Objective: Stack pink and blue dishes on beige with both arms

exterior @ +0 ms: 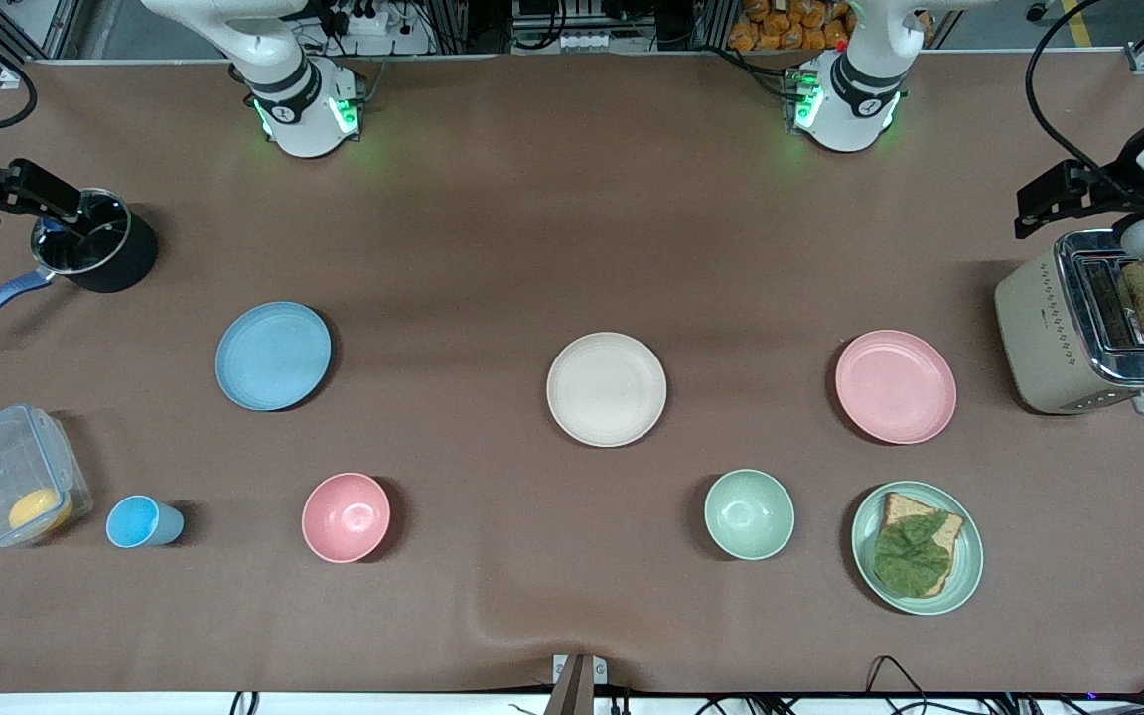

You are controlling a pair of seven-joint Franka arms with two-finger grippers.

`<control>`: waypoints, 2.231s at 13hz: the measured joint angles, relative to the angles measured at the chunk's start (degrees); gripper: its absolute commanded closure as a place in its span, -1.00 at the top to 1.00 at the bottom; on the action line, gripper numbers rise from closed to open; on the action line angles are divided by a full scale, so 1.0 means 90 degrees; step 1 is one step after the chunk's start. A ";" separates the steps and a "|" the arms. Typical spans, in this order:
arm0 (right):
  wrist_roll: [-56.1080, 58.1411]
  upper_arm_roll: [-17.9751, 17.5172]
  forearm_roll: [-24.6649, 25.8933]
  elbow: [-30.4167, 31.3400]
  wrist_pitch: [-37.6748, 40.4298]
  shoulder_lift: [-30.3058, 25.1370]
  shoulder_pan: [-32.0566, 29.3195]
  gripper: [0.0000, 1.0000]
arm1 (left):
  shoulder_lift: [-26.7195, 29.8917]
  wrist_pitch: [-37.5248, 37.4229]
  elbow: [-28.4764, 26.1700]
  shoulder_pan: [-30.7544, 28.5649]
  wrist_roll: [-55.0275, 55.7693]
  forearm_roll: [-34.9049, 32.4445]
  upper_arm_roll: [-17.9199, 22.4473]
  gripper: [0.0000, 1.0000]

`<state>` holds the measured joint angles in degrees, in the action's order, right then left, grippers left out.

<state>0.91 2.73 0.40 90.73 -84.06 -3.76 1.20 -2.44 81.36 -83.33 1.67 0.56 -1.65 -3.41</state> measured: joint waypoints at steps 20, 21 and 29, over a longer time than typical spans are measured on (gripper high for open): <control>-0.0016 0.0079 0.0006 0.0903 -0.1473 0.1579 -0.0063 1.00 | -0.2180 0.6392 -0.4102 -0.1245 -0.0087 -0.0403 0.0013 1.00; -0.0016 0.0083 0.0006 0.1223 -0.1936 0.1657 -0.0076 1.00 | -0.2231 0.6401 -0.4088 -0.1249 -0.0090 -0.0403 0.0013 1.00; 0.0361 0.0098 -0.0076 0.2848 -0.4593 0.2787 -0.0675 0.88 | -0.2473 0.6410 -0.4012 -0.1412 -0.0121 -0.0403 0.0012 1.00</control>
<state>4.17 3.61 -0.29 116.37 -125.40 21.33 -4.87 -24.69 139.05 -119.44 -11.04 -0.53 -5.27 -3.30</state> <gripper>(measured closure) 0.000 0.000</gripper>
